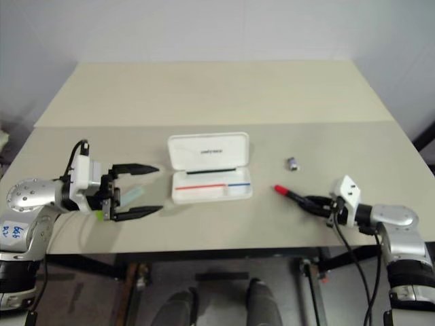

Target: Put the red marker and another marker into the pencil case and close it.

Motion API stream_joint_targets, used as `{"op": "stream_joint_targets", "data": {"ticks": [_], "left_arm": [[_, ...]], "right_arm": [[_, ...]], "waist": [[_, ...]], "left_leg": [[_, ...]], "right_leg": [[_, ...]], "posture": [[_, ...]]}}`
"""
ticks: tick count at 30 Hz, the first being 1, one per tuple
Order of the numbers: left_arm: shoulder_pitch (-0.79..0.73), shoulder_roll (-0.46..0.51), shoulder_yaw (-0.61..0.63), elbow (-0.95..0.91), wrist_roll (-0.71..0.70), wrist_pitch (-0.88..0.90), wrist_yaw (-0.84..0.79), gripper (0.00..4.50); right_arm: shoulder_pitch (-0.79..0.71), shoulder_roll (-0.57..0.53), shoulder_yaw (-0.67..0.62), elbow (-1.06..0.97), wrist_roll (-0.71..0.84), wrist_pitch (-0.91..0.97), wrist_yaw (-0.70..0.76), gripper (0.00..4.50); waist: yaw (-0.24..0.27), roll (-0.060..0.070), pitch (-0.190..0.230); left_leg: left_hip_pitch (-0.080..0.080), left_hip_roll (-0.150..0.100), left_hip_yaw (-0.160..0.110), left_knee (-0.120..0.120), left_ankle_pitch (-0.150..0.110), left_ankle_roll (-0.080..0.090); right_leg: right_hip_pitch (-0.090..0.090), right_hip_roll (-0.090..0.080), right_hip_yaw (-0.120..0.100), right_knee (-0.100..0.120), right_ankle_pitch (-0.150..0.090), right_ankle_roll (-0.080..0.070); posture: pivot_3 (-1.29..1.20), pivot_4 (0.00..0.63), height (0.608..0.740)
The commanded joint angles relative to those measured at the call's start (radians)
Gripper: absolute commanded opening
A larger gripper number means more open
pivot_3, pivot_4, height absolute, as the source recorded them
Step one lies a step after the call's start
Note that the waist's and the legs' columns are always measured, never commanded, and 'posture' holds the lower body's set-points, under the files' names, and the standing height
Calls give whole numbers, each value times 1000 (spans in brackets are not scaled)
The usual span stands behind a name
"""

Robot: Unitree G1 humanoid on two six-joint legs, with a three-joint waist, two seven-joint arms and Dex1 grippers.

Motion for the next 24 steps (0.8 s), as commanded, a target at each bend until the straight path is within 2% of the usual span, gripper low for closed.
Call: {"op": "stream_joint_targets", "data": {"ticks": [1, 5, 13, 17, 24], "left_arm": [[-16, 7, 21, -1, -4, -21, 10, 4500], [-16, 8, 19, 14, -1, -31, 7, 4500], [-8, 15, 25, 41, 8, -51, 8, 4500], [3, 15, 29, 45, 18, -62, 17, 4500], [60, 20, 53, 5, 15, -51, 46, 4500]], "right_arm": [[-21, 5, -5, -112, 32, -4, 14, 638], [-59, 12, -4, -203, 44, 8, 7, 638], [-211, 69, 103, -353, 58, 87, 33, 638], [-327, 162, 205, -273, -22, 41, 18, 638], [-458, 266, 296, -57, -164, -111, -23, 638]], "waist": [[-3, 0, 0], [-2, 0, 0], [0, 0, 0], [-2, 0, 0], [-1, 0, 0]], "left_leg": [[0, 0, 0, 0, 0, 0], [0, 0, 0, 0, 0, 0], [-1, 1, 0, -1, 0, 0], [-2, 1, 0, -1, 0, 0], [-6, 1, 1, -3, -1, -2]], "right_leg": [[0, 0, 0, 0, 0, 0], [0, 0, 0, 0, 7, 12], [-2, 0, 0, -1, 7, 12], [-3, 0, 0, -1, 7, 13], [-11, 0, 0, 6, 7, 13]], "posture": [[0, 150, 740], [0, 150, 740], [0, 150, 740], [0, 150, 740], [0, 150, 740]]}}
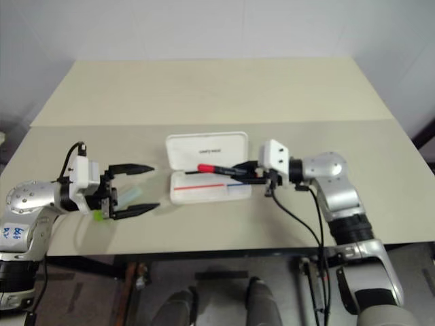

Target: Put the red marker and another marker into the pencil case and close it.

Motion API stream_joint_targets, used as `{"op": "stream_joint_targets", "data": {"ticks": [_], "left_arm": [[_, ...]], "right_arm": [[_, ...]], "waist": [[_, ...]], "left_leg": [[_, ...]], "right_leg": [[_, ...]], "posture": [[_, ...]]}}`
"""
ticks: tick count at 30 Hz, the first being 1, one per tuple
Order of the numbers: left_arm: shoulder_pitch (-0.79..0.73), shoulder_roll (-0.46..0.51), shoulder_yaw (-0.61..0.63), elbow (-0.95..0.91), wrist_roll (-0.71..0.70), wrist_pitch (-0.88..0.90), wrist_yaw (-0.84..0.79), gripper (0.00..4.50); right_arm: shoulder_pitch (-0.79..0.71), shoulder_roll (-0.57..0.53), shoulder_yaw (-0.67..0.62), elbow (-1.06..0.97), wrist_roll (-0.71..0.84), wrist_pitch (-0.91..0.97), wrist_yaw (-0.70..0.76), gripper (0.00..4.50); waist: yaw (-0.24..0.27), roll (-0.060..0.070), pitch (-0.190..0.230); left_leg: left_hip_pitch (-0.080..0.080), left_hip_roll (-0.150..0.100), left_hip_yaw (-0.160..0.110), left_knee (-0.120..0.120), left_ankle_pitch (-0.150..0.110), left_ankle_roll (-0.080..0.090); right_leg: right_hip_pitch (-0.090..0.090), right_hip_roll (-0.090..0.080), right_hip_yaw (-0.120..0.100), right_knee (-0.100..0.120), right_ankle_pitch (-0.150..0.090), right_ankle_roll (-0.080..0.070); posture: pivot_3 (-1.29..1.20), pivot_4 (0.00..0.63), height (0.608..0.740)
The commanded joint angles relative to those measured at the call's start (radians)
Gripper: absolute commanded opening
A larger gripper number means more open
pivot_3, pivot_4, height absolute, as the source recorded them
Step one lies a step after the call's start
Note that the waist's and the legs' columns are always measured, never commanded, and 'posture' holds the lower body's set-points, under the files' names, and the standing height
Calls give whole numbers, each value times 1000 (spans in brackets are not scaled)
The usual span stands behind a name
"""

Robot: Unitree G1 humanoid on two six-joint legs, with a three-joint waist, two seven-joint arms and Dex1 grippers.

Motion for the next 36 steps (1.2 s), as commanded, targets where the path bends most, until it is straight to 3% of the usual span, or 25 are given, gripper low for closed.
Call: {"op": "stream_joint_targets", "data": {"ticks": [1, 10, 18, 28, 31, 36], "left_arm": [[25, 16, 34, -55, -5, -7, 19, 4500], [81, 14, 56, -109, -14, 8, 65, 4500], [100, 9, 62, -132, -19, 16, 88, 4500], [89, 4, 52, -125, -16, 14, 95, 4500], [92, 1, 51, -126, -15, 12, 98, 4500], [135, 6, 83, -144, -13, 12, 117, 4500]], "right_arm": [[-73, 38, 23, 100, -64, -98, -39, 638], [-195, 156, 83, 369, -227, -352, -174, 638], [-212, 191, 116, 440, -275, -444, -173, 638], [-237, 213, 92, 420, -244, -475, -176, 4276], [-226, 226, 76, 357, -160, -420, -111, 4468], [-105, 181, 44, 23, 138, -87, 123, 4468]], "waist": [[-1, 0, 0], [-6, 0, 0], [-8, 0, 0], [-18, 0, 0], [-24, 0, 0], [-24, 0, 0]], "left_leg": [[0, 0, 0, 0, 0, 0], [0, 1, 0, -2, 0, 0], [1, 1, 1, -6, 0, -1], [1, 1, 1, -7, 0, -1], [2, 1, 1, -8, 0, -1], [2, 2, 0, -10, 0, -1]], "right_leg": [[0, 0, 0, 1, 0, 0], [-1, 1, 0, 2, 0, 0], [-1, 1, 0, 2, 0, -1], [-2, 1, 0, 2, -1, -1], [-2, 2, 0, 2, -1, -1], [-2, 2, 0, 2, -1, -1]], "posture": [[0, 150, 740], [0, 150, 740], [0, 150, 740], [0, 150, 740], [0, 150, 740], [0, 150, 740]]}}
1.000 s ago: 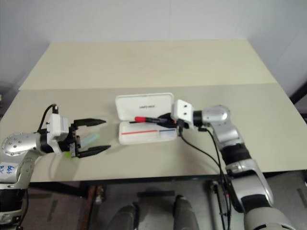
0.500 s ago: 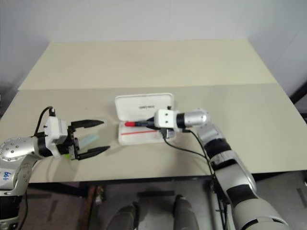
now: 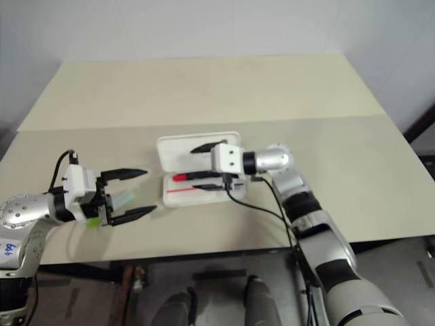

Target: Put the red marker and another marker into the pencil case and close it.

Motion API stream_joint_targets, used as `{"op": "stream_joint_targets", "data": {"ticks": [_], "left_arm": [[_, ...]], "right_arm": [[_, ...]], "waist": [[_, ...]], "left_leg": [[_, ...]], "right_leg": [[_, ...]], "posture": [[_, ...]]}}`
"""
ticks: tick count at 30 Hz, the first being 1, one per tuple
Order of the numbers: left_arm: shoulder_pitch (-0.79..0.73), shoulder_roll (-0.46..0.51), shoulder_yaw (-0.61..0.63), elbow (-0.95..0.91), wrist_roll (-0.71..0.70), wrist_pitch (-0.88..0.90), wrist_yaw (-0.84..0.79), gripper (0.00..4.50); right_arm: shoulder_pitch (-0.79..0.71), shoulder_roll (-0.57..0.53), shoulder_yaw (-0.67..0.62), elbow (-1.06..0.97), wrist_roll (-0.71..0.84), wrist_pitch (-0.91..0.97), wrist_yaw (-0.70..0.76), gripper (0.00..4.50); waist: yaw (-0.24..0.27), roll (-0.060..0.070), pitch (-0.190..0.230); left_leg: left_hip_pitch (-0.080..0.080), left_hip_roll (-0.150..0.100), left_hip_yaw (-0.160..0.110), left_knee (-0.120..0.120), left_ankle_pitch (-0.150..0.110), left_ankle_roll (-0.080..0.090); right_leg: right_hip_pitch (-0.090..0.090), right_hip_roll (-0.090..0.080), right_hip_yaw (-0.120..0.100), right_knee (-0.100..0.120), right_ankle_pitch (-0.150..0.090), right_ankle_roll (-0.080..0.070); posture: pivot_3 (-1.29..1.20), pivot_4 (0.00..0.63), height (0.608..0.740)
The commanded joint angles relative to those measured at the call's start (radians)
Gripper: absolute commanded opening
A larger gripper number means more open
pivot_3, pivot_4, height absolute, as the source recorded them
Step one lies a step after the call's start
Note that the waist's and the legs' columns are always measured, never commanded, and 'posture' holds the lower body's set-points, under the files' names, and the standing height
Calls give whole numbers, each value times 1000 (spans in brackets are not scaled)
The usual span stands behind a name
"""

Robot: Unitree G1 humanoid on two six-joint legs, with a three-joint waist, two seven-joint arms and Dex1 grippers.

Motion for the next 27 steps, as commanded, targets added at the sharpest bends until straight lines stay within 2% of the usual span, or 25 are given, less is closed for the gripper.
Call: {"op": "stream_joint_targets", "data": {"ticks": [1, 6, 9, 13, 17, 21, 27], "left_arm": [[55, 9, 62, -41, -11, -6, 22, 4500], [228, 6, 235, 4, -5, -50, 57, 4500], [296, 11, 315, 88, 9, -92, 55, 4500], [331, 28, 361, 211, 27, -145, 35, 4500], [292, 49, 333, 336, 36, -169, 7, 4500], [213, 51, 269, 437, 55, -177, -23, 4500], [88, 32, 155, 583, 91, -194, -68, 4500]], "right_arm": [[81, -60, -36, -248, 179, 196, 121, 4468], [213, -181, -90, -445, 252, 349, 108, 4468], [237, -219, -116, -465, 251, 370, 91, 4468], [249, -246, -146, -465, 236, 372, 73, 4468], [261, -255, -159, -481, 231, 359, 51, 4468], [292, -266, -178, -531, 252, 379, 45, 4468], [322, -321, -199, -591, 289, 415, 74, 4468]], "waist": [[2, 0, 0], [5, 0, 0], [4, 0, 0], [6, 0, 0], [11, 0, 0], [28, 0, 0], [27, -1, 0]], "left_leg": [[0, 0, 0, 0, 0, 0], [0, 0, 1, -2, -1, 0], [2, 1, 2, -1, -1, 0], [2, 2, 2, -1, 0, -1], [2, 2, 2, 1, 0, -1], [2, 2, 2, 1, 0, -1], [1, 1, 2, 1, 0, -1]], "right_leg": [[0, 0, 0, 0, 0, 0], [-1, 0, 0, -2, -1, 0], [-1, 0, 0, -5, -2, -2], [0, 1, -1, -5, -3, -4], [0, 1, -1, -5, -2, -5], [0, 1, -1, -4, -2, -4], [0, 1, -1, -3, -1, -2]], "posture": [[0, 150, 740], [0, 150, 740], [0, 150, 740], [0, 150, 740], [0, 150, 740], [0, 150, 740], [0, 150, 740]]}}
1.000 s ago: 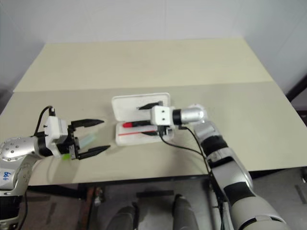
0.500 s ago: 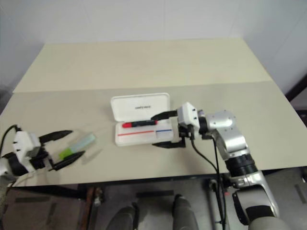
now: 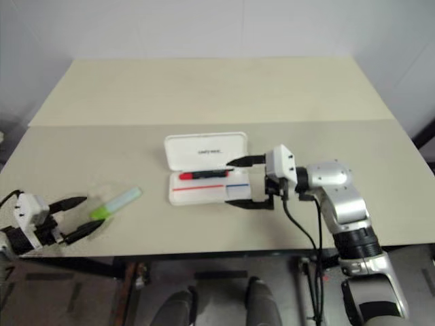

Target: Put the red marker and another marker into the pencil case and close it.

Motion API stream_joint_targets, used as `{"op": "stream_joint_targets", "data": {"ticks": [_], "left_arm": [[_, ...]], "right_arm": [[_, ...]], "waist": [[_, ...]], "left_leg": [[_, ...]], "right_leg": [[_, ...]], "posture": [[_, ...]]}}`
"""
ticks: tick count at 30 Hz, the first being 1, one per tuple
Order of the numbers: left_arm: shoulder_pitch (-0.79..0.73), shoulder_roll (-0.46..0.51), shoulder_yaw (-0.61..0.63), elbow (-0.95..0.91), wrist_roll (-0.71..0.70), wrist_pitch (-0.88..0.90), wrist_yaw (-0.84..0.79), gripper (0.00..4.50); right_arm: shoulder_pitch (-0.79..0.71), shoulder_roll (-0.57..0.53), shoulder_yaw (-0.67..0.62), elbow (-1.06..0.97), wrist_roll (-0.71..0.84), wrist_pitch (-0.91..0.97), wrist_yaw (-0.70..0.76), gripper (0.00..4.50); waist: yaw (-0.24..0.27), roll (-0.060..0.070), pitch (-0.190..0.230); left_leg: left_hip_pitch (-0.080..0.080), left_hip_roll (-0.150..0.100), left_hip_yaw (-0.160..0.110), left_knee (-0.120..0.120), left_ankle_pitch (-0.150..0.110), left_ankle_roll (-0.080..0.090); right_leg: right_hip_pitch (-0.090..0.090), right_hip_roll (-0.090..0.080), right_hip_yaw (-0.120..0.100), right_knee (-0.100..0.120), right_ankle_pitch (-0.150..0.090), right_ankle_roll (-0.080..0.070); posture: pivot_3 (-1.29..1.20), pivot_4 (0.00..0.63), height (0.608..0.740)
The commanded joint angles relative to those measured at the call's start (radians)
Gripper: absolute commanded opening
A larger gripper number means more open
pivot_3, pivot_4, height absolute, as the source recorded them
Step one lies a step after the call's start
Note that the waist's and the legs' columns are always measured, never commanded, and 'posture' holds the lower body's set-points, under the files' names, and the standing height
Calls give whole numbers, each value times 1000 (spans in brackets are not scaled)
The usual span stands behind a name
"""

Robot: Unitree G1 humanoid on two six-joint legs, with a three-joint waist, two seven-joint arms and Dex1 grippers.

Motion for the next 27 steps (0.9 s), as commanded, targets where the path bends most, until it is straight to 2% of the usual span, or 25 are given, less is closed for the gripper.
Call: {"op": "stream_joint_targets", "data": {"ticks": [1, 11, 21, 27], "left_arm": [[-53, -4, -41, 72, 19, -27, -28, 4500], [-143, -30, -96, 211, 31, -52, -53, 4500], [-122, -50, -98, 196, 24, -44, -51, 1231], [-95, -65, -85, 92, -7, -32, -47, 1144]], "right_arm": [[2, -30, -45, -65, 39, 19, 9, 4468], [26, -48, -58, -142, 61, 65, -5, 4468], [42, -64, -54, -191, 103, 110, 5, 4500], [37, -54, -49, -172, 92, 98, 3, 4500]], "waist": [[-1, 0, 0], [0, 0, 0], [0, 0, 0], [-1, 0, 0]], "left_leg": [[0, 0, 0, 0, 0, 0], [2, 0, 0, 1, 0, 0], [1, 0, 0, 1, 0, 0], [1, 0, 0, 1, 0, 0]], "right_leg": [[0, 0, 0, 0, 0, 0], [0, 0, 0, 3, 0, 0], [1, 0, 0, 3, 0, 0], [1, 0, 0, 1, 0, 0]], "posture": [[0, 150, 740], [0, 150, 740], [0, 150, 740], [0, 150, 740]]}}
